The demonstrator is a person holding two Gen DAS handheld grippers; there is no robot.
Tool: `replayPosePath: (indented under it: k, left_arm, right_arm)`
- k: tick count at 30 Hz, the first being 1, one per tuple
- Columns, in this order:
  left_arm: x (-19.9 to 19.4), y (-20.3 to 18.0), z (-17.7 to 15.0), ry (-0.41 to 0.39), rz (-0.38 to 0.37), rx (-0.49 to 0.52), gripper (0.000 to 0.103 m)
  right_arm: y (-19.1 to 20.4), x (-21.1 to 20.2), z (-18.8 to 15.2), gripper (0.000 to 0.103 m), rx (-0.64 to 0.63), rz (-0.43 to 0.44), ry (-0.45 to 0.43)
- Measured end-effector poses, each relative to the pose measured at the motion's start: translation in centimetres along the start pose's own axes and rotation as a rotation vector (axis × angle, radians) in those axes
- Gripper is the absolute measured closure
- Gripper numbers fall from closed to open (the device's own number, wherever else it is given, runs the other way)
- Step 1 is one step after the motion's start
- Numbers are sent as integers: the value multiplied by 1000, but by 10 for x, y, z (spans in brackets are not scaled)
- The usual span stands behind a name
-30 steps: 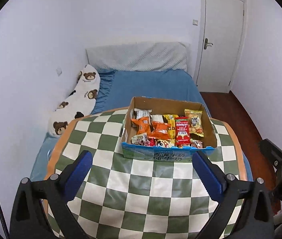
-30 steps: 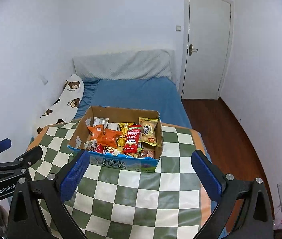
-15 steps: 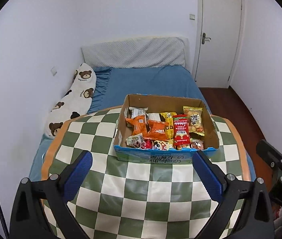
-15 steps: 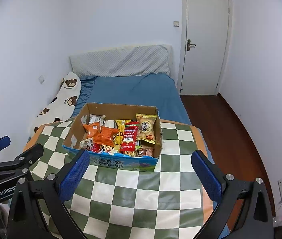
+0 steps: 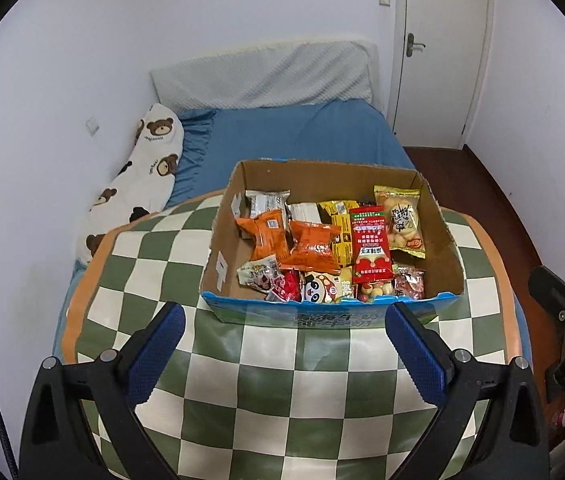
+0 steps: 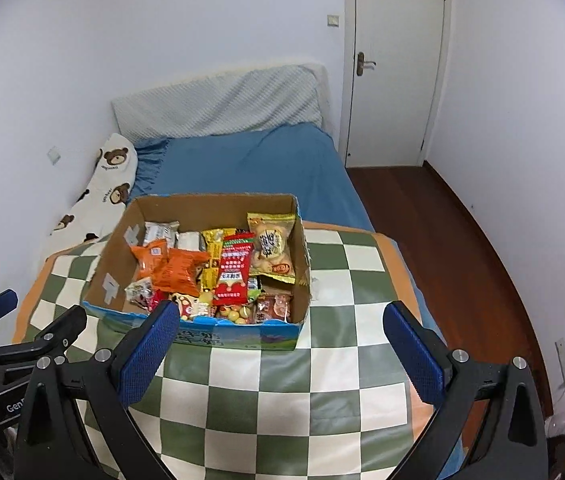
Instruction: Organize snacks
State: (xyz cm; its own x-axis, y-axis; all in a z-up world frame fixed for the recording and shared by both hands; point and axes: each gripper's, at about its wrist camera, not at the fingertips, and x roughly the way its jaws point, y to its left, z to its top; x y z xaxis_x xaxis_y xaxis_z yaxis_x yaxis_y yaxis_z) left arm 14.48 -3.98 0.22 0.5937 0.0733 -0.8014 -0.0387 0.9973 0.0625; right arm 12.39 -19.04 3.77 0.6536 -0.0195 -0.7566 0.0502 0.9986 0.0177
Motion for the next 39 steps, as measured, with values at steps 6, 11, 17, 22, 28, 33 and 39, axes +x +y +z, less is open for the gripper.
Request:
replayPosePath:
  k: [6, 11, 17, 22, 28, 33, 39]
  left_arm:
    - [14, -1, 3, 13, -3, -11, 0]
    - [17, 0, 5, 18, -1, -10, 0]
    - [20, 1, 6, 21, -2, -14, 0]
    - [22, 3, 6, 22, -2, -24, 0]
    - [21, 4, 6, 20, -3, -21, 0]
    - [16, 4, 6, 12, 2, -27, 0]
    - [12, 4, 5, 9, 6, -30, 0]
  right_arm:
    - [2, 26, -3, 0, -6, -18, 33]
    - [5, 37, -2, 0, -8, -21, 43]
    - [8, 38, -2, 0, -13, -26, 41]
    - [9, 37, -2, 0, -15, -28, 41]
    - [11, 39, -4, 0, -27, -29, 48]
    - [12, 40, -4, 0, -28, -32, 47]
    - [9, 38, -5, 0, -25, -35, 48]
